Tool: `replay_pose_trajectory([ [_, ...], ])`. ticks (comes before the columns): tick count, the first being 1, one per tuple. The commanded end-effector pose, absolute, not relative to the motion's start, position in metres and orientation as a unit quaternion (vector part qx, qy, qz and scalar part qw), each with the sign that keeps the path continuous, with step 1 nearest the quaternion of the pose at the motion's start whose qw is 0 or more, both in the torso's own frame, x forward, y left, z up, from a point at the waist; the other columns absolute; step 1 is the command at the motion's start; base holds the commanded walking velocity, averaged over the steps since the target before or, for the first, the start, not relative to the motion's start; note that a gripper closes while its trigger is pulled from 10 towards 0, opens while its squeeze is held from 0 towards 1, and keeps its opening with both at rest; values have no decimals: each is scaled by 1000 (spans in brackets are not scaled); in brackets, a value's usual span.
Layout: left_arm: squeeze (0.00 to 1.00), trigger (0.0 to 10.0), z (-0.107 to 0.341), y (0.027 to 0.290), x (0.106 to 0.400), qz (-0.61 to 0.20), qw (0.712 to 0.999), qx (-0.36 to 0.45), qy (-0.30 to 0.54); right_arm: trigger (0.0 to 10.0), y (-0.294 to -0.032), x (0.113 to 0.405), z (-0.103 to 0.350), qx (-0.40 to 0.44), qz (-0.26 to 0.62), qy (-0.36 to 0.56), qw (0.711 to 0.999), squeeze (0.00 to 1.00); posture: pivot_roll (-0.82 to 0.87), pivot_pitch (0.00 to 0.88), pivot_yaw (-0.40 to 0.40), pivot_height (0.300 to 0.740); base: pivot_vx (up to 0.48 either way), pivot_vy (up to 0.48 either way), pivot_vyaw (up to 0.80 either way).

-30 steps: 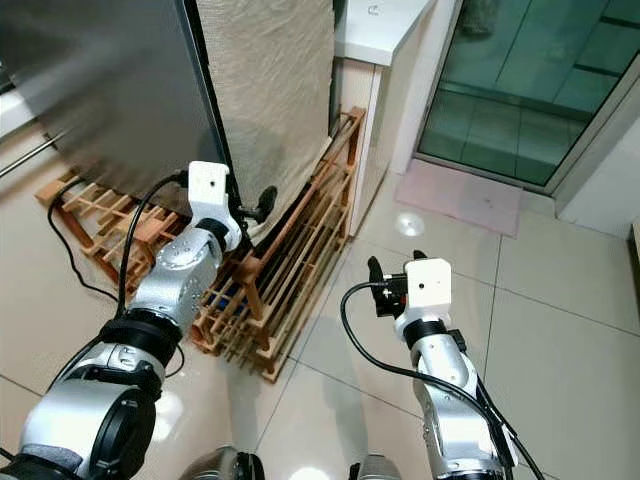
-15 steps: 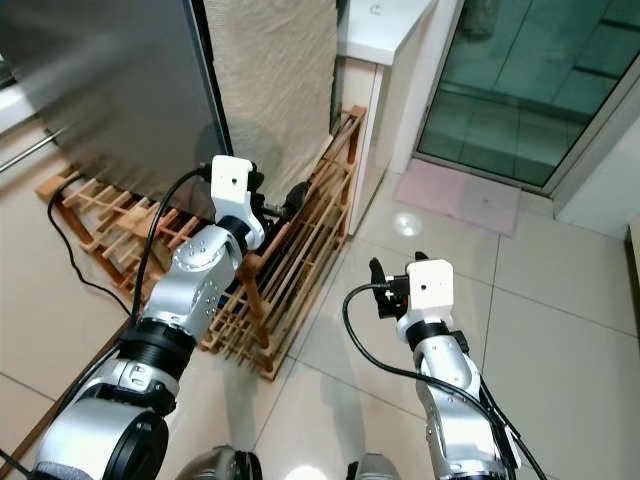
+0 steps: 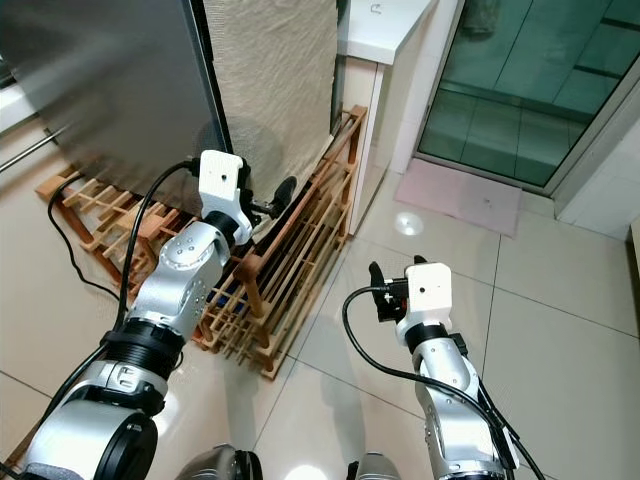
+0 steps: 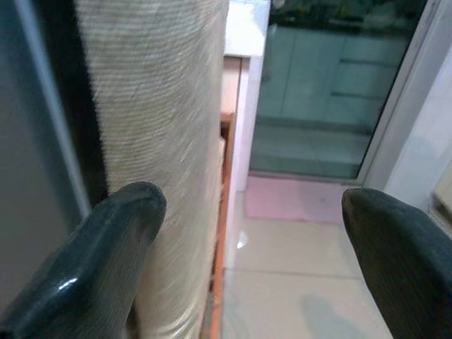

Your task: Restocking fridge

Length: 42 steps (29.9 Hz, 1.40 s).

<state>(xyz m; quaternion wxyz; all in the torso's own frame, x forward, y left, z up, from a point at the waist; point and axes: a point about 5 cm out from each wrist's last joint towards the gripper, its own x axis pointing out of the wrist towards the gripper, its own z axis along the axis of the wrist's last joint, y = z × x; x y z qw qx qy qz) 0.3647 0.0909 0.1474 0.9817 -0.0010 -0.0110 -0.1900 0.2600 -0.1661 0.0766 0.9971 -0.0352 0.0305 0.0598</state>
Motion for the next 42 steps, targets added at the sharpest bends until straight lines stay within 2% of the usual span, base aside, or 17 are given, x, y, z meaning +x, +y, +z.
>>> replay_pose_trajectory([
  [1, 0, 10000, 143, 92, 365, -185, 983, 11, -6, 10000, -167, 260, 75, -42, 60, 30, 997, 86, -138, 54, 27, 711, 0, 0, 0],
  [12, 0, 10000, 154, 97, 373, -159, 987, 23, -26, 10000, -168, 260, 73, -45, 61, 29, 997, 86, -142, 44, 29, 711, 0, 0, 0],
  [28, 0, 10000, 155, 82, 378, -155, 986, 48, -32, 10000, -168, 259, 72, -47, 60, 29, 997, 82, -152, 54, 30, 711, 0, 0, 0],
  [38, 0, 10000, 151, 66, 376, -166, 984, 53, -29, 10000, -168, 257, 71, -46, 59, 31, 997, 86, -155, 61, 32, 711, 0, 0, 0],
  [39, 0, 10000, 152, 54, 374, -174, 982, 67, -37, 10000, -168, 257, 71, -46, 59, 32, 997, 90, -151, 65, 32, 711, 0, 0, 0],
  [42, 0, 10000, 152, 41, 372, -185, 979, 76, -41, 10000, -167, 258, 70, -45, 61, 32, 997, 86, -151, 64, 32, 711, 0, 0, 0],
])
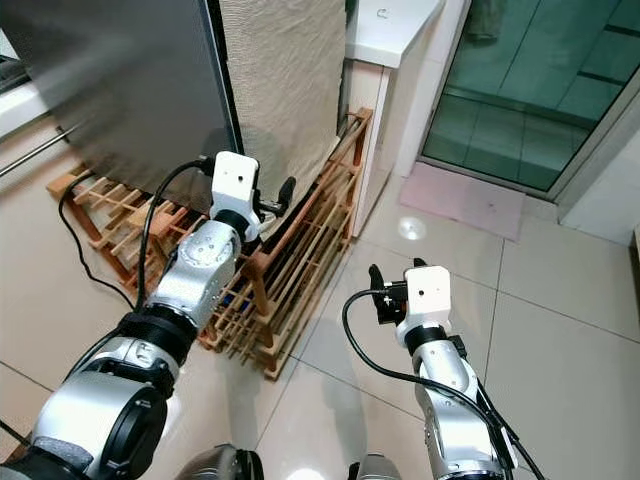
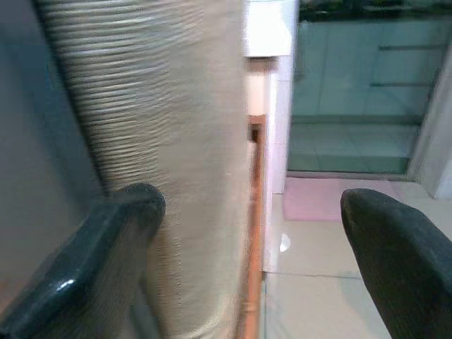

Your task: Restocking fridge

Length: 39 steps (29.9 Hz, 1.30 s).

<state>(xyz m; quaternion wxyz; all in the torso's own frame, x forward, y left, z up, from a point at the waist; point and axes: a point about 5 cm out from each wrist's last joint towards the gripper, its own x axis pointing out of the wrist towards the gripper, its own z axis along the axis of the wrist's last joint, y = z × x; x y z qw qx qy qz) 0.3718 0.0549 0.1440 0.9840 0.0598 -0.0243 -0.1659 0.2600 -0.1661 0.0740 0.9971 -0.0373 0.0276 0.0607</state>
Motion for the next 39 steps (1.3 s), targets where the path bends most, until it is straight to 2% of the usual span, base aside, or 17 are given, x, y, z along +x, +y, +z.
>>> replay_pose_trajectory([
  [1, 0, 10000, 152, 41, 372, -185, 979, 76, -41, 10000, -167, 258, 70, -45, 61, 32, 997, 86, -151, 64, 32, 711, 0, 0, 0],
  [2, 0, 10000, 149, 21, 365, -221, 972, 73, -36, 10000, -166, 258, 70, -44, 62, 32, 997, 86, -149, 65, 32, 711, 0, 0, 0],
  [7, 0, 10000, 144, -10, 352, -300, 954, 26, -8, 10000, -164, 258, 71, -42, 63, 32, 997, 86, -150, 66, 32, 711, 0, 0, 0],
  [13, 0, 10000, 149, -21, 347, -337, 941, 0, -9, 10000, -164, 259, 71, -42, 63, 32, 997, 86, -151, 66, 33, 711, 0, 0, 0],
  [18, 0, 10000, 157, 0, 356, -298, 954, 11, -39, 10000, -164, 259, 71, -42, 61, 32, 997, 86, -148, 68, 30, 711, 0, 0, 0],
  [22, 0, 10000, 150, 35, 366, -221, 974, 27, -38, 10000, -164, 258, 69, -42, 62, 34, 997, 90, -140, 69, 25, 711, 0, 0, 0],
  [25, 0, 10000, 147, 50, 370, -182, 982, 35, -31, 10000, -165, 258, 69, -42, 63, 36, 997, 86, -137, 70, 22, 711, 0, 0, 0],
  [31, 0, 10000, 151, 63, 376, -147, 987, 50, -38, 10000, -163, 259, 69, -29, 74, 36, 996, 90, -136, 68, 19, 711, 0, 0, 0],
  [39, 0, 10000, 168, 75, 384, -117, 990, 53, -65, 10000, -173, 239, 62, -6, 126, 59, 990, 106, -149, 68, 22, 711, 0, 0, 0],
])
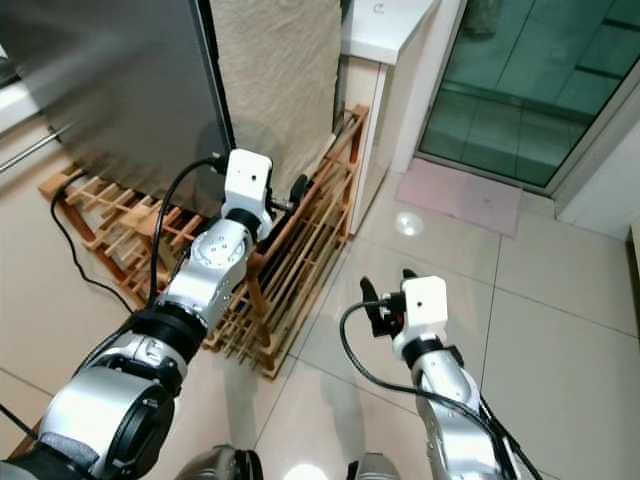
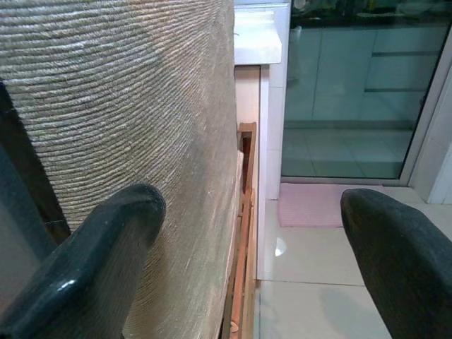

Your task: Restocking fridge

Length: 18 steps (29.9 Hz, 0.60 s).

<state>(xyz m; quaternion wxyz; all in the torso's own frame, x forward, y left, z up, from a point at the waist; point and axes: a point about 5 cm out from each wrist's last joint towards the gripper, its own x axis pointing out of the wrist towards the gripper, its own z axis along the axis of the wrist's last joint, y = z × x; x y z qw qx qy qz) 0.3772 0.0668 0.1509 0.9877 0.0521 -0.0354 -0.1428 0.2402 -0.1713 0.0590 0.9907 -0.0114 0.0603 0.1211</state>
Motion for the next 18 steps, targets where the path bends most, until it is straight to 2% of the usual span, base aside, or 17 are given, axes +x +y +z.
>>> replay_pose_trajectory([
  [1, 0, 10000, 172, 78, 386, -112, 990, 54, -72, 10000, -175, 234, 60, -4, 140, 63, 988, 106, -154, 67, 22, 711, 0, 0, 0],
  [7, 0, 10000, 181, 81, 388, -103, 989, 55, -91, 10000, -181, 225, 57, -7, 165, 73, 983, 106, -160, 63, 20, 711, 0, 0, 0],
  [11, 0, 10000, 184, 80, 387, -112, 988, 46, -94, 10000, -192, 227, 34, -17, 148, 98, 984, 98, -158, 60, 22, 711, 0, 0, 0],
  [14, 0, 10000, 165, 80, 380, -120, 990, 43, -60, 10000, -196, 226, 9, -16, 137, 129, 982, 94, -153, 57, 28, 711, 0, 0, 0],
  [18, 0, 10000, 143, 89, 374, -104, 993, 49, -23, 10000, -198, 225, 3, -13, 131, 138, 982, 94, -149, 59, 32, 711, 0, 0, 0],
])
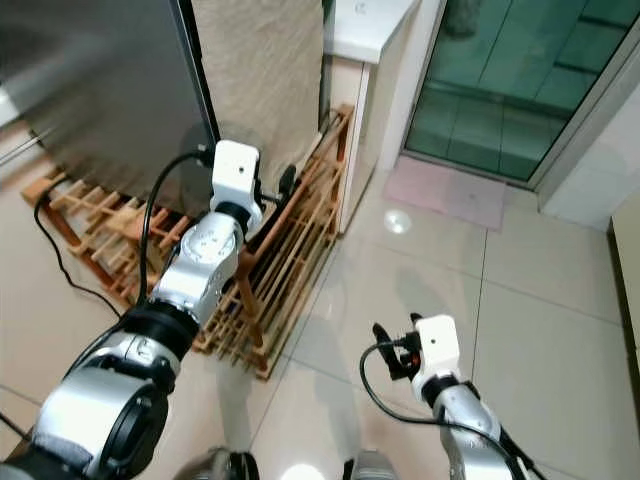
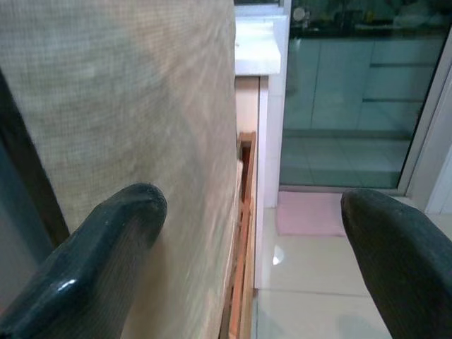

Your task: Restocking fridge

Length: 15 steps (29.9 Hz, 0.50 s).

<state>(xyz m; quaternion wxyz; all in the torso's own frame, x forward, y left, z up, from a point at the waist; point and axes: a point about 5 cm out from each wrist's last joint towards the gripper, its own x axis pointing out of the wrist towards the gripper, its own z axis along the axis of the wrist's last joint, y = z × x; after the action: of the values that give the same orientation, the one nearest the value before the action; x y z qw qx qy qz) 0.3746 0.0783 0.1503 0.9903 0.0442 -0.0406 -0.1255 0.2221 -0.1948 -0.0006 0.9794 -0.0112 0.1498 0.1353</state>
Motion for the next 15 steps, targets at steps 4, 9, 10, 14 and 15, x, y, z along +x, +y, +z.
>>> replay_pose_trajectory([
  [4, 0, 10000, 140, 96, 371, -95, 994, 56, -23, 10000, -201, 227, 0, -12, 126, 144, 981, 98, -145, 61, 33, 711, 0, 0, 0],
  [9, 0, 10000, 138, 108, 369, -79, 995, 58, -21, 10000, -203, 231, -13, -11, 123, 157, 980, 98, -141, 62, 28, 711, 0, 0, 0],
  [10, 0, 10000, 138, 108, 369, -79, 995, 58, -21, 10000, -203, 231, -13, -11, 123, 157, 980, 98, -141, 62, 28, 711, 0, 0, 0],
  [14, 0, 10000, 147, 114, 370, -66, 995, 61, -34, 10000, -207, 231, -21, -11, 118, 179, 977, 98, -144, 63, 28, 711, 0, 0, 0],
  [15, 0, 10000, 152, 117, 369, -64, 995, 62, -42, 10000, -208, 228, -27, -12, 112, 198, 974, 94, -146, 64, 28, 711, 0, 0, 0],
])
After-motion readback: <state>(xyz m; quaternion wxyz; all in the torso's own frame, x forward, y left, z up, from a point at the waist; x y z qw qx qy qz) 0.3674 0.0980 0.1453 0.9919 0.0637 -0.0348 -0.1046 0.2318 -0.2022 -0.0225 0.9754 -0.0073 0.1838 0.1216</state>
